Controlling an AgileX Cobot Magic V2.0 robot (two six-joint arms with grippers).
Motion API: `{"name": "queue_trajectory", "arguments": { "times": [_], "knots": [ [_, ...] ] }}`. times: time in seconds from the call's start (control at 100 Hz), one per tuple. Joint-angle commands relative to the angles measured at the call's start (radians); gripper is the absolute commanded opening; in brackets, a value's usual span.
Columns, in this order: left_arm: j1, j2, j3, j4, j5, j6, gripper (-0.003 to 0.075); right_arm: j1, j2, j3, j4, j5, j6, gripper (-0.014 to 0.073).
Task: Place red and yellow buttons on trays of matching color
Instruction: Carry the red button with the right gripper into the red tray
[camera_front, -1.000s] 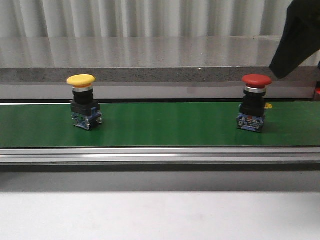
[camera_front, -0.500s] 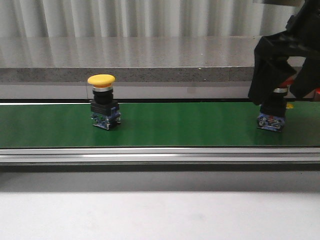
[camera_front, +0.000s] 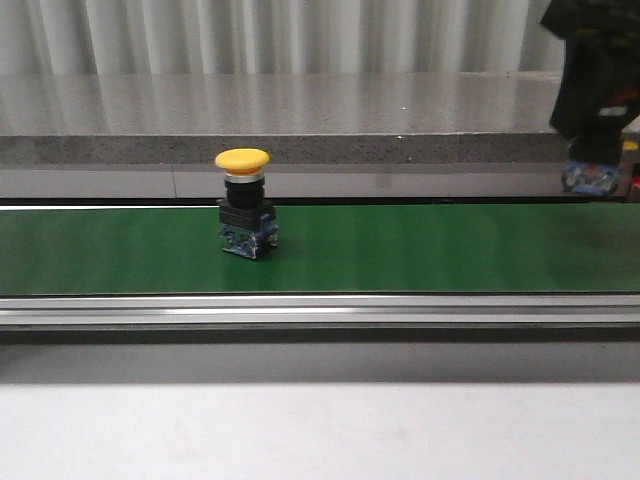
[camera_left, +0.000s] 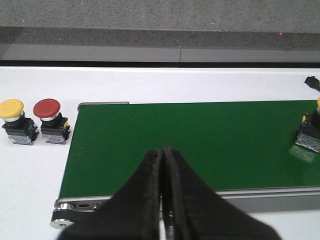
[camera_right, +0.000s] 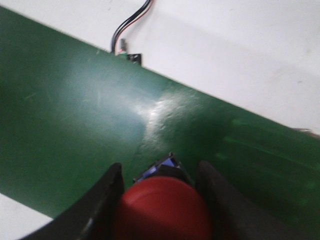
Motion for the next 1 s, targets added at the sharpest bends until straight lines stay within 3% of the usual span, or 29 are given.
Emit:
{"name": "queue_trajectory", "arguments": {
  "times": [0.0,0.2,0.39,0.99],
  "knots": [
    [-0.009,0.002,-0.028,-0.014,-0.076,0.003,-0.002,-0.082,-0.036,-0.081,0.004,-0.004,-0.012,0.0049],
    [-0.009,0.002,-0.028,-0.014,-0.076,0.003,-0.002,-0.268,0.01,-0.194,0.004,-0.033,-0.012,0.0049],
    [-0.009,0.002,-0.028,-0.014,-0.076,0.003,-0.002,-0.365,0.142,-0.321,0.004,-0.054,-0.012,0.0049],
    [-0.009,0.002,-0.028,-0.014,-0.076,0.003,-0.002,-0.406,0.562,-0.725,-0.001,-0.023,-0.012,0.0049]
  ]
}}
